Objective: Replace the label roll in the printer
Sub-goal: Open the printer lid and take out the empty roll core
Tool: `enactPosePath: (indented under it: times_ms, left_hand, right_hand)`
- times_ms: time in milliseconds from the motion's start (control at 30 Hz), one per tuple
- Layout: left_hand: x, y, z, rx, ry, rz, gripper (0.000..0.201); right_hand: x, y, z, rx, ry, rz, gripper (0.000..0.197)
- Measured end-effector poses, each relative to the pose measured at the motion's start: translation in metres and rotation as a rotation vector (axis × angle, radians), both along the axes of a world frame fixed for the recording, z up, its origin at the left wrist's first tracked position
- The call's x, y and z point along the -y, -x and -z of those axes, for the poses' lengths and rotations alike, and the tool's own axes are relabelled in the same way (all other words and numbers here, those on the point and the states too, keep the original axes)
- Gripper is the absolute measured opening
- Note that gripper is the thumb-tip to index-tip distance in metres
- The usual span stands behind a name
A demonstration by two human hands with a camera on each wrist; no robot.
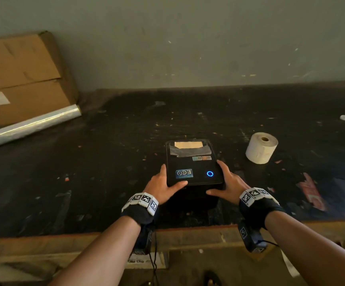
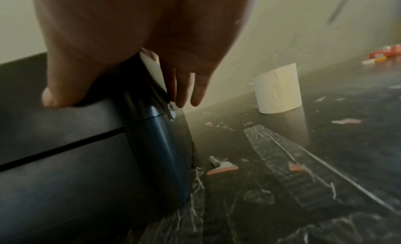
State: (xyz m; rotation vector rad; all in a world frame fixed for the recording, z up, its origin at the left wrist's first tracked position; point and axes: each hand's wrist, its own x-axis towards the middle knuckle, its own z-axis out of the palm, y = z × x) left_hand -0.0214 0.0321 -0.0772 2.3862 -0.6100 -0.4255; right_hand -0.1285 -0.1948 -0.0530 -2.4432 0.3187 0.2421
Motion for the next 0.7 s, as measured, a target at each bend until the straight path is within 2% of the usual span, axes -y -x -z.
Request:
enactPosePath:
  times_ms: [133,700]
  left_hand:
    - [-0.0046,0.0016,0.0023,0.003,0.074,0.053,0.102]
    - [-0.0075,0.0018,0.0006,0.016,0.128,0.068,0.096]
  right_hand:
    - [-0.001,0.0019,0.0063,0.035,-0.015,0.039,0.112]
    - [0.0037,-0.0053,-0.0024,-0.023,0.021,0.006,0.11]
